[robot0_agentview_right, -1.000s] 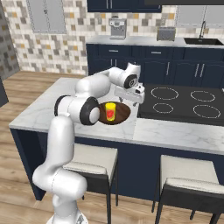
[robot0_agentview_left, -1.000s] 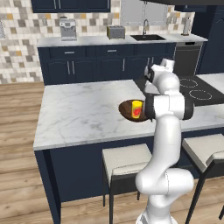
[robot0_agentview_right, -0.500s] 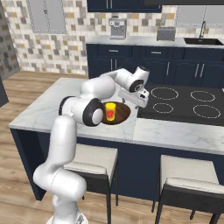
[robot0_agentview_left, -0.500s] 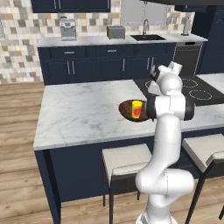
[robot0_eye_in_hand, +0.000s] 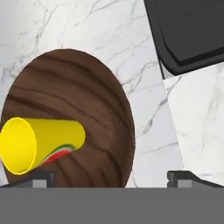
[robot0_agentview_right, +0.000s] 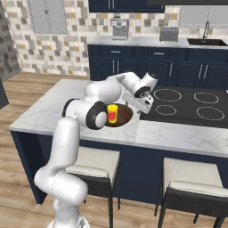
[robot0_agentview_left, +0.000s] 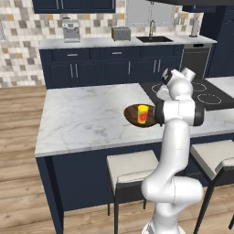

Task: Place the cup inside the bowl on the dining table and move the bowl to any counter.

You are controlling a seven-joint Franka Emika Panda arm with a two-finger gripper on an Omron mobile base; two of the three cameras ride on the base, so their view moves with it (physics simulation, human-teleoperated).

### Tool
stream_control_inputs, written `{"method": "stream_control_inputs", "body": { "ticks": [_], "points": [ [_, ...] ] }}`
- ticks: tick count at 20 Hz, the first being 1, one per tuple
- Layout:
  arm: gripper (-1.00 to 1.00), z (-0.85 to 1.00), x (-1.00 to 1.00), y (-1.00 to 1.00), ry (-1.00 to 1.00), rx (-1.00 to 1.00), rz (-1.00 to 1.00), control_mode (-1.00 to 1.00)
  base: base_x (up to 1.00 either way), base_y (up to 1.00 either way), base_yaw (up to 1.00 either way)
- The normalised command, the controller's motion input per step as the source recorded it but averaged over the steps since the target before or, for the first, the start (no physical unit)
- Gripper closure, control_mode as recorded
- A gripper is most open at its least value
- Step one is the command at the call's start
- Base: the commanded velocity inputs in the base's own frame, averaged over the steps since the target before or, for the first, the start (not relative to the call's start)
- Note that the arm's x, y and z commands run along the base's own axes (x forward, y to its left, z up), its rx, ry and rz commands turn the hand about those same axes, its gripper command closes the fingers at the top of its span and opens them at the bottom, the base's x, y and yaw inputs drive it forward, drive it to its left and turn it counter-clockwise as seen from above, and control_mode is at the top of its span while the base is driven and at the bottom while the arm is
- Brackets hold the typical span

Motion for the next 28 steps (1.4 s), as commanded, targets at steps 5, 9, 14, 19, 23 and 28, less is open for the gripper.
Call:
{"method": "stream_control_inputs", "body": {
  "ticks": [5,9,14,19,23,28],
  "points": [
    [-1.0,0.0,0.0,-0.04,0.0,0.08,0.0,-1.0,0.0,0.0,0.0],
    [-1.0,-0.21,0.13,-0.09,0.0,0.0,0.0,-1.0,0.0,0.0,0.0],
    [-1.0,-0.3,0.19,-0.06,0.0,0.0,0.0,-1.0,0.0,0.0,0.0],
    [-1.0,-0.31,0.17,-0.01,0.0,0.01,0.0,-1.0,0.0,0.0,0.0],
    [-1.0,-0.19,0.22,0.0,0.0,0.01,0.0,-1.0,0.0,0.0,0.0],
    [-1.0,-0.17,0.2,0.0,0.0,0.02,0.0,-1.0,0.0,0.0,0.0]
  ]
}}
